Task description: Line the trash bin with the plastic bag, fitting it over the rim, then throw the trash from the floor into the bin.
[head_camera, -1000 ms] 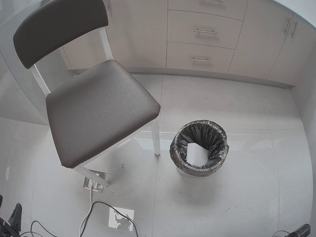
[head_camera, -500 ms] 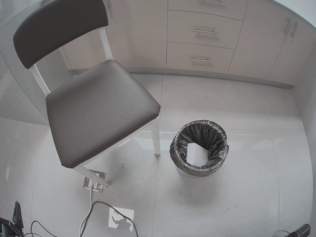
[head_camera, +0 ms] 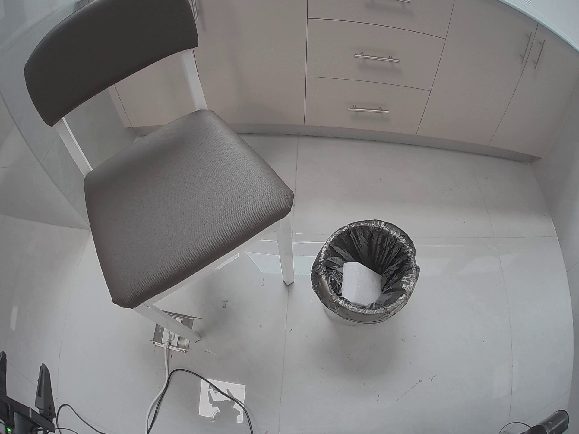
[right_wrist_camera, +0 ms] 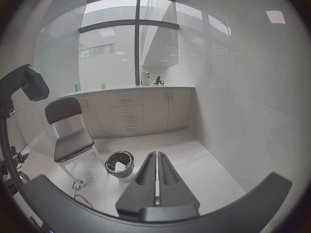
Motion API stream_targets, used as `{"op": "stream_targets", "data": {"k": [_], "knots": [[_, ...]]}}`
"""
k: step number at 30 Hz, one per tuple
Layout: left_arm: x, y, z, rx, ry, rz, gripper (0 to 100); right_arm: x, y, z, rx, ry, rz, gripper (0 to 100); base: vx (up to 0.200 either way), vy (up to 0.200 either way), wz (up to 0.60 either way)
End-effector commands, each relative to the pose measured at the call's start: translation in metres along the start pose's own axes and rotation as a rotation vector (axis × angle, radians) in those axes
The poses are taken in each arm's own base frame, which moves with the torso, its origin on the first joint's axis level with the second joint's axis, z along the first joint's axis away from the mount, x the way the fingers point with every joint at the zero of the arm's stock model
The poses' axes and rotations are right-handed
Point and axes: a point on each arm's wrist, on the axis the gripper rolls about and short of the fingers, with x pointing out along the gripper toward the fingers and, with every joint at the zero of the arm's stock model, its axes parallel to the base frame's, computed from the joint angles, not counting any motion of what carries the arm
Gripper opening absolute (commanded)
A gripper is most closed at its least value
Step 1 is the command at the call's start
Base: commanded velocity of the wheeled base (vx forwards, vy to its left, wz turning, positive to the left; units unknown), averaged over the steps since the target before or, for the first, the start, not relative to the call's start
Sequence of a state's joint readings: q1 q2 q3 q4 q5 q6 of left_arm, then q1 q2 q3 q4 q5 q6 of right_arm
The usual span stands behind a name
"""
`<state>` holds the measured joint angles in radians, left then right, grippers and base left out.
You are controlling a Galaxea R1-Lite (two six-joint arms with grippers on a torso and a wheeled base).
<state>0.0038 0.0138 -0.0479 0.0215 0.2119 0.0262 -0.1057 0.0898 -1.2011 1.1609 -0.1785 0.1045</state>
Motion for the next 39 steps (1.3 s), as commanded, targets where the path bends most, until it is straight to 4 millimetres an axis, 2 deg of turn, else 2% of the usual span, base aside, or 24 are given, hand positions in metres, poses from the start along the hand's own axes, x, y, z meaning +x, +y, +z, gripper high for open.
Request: {"op": "stream_targets", "data": {"k": [1,6,8,9,11,16,19,21,23,25,29,30,31,32,33,35,36,37,39], "knots": [[0.0,-0.001,-0.005,-0.059,0.014,-0.035,100,0.045,0.007,-0.013,0.026,0.087,-0.018,0,0.0,0.0,0.0],[0.0,-0.001,-0.005,-0.06,0.016,-0.033,100,0.042,0.005,-0.025,0.017,0.205,-0.022,0,0.0,0.0,0.0],[0.0,-0.001,-0.005,-0.037,0.015,-0.043,100,0.036,0.005,-0.03,0.01,0.272,0.014,0,0.0,0.0,0.0],[0.0,-0.001,-0.005,-0.022,0.015,-0.044,100,0.03,0.005,-0.032,0.006,0.313,0.107,0,0.0,0.0,0.0],[0.0,-0.001,-0.005,-0.022,0.015,-0.044,100,0.028,0.006,-0.028,-0.012,0.283,0.209,0,0.0,0.0,0.0],[0.0,-0.001,-0.005,-0.022,0.015,-0.046,100,0.033,0.008,-0.025,-0.097,0.24,0.229,0,0.0,0.0,0.0],[-0.001,-0.001,-0.004,-0.047,0.014,-0.042,100,0.046,0.007,-0.022,-0.18,0.151,0.269,0,0.0,0.0,0.0],[0.0,-0.001,-0.005,-0.045,0.015,-0.041,100,0.056,-0.005,-0.024,-0.256,0.049,0.381,0,0.0,0.0,0.0],[0.0,-0.001,-0.005,-0.04,0.015,-0.041,100,0.068,-0.001,-0.028,-0.321,0.004,0.365,0,0.0,0.0,0.0],[0.0,-0.001,-0.005,-0.045,0.015,-0.041,100,0.08,0.003,-0.045,-0.319,-0.018,0.328,0,0.0,0.0,0.0],[-0.001,-0.001,-0.005,-0.039,0.015,-0.041,100,0.09,0.005,-0.052,-0.228,0.015,0.303,0,0.0,0.0,0.0],[-0.001,-0.001,-0.005,-0.032,0.015,-0.046,100,0.099,0.007,-0.056,-0.117,0.017,0.305,0,0.0,0.0,0.0],[-0.001,-0.001,-0.005,-0.017,0.016,-0.052,100,0.111,0.01,-0.063,-0.078,0.003,0.306,0,0.0,0.0,0.0],[-0.001,-0.001,-0.005,-0.017,0.016,-0.052,100,0.111,0.01,-0.063,-0.078,0.003,0.306,0,0.0,0.0,0.0],[-0.001,-0.002,-0.005,0.025,0.016,-0.069,100,0.135,0.015,-0.078,-0.07,-0.071,0.288,0,0.0,0.0,0.0],[-0.001,-0.002,-0.005,0.066,0.015,-0.08,100,0.158,0.018,-0.101,-0.065,-0.178,0.256,0,0.0,0.0,0.0],[-0.001,-0.002,-0.005,0.08,0.014,-0.086,100,0.166,0.019,-0.112,-0.084,-0.219,0.251,0,0.0,0.0,0.0],[-0.001,-0.002,-0.005,0.085,0.014,-0.093,100,0.165,0.019,-0.11,-0.096,-0.238,0.244,0,0.0,0.0,0.0],[-0.001,-0.003,-0.005,0.087,0.01,-0.119,100,0.167,0.018,-0.119,-0.123,-0.148,0.232,0,0.0,0.0,0.0]]}}
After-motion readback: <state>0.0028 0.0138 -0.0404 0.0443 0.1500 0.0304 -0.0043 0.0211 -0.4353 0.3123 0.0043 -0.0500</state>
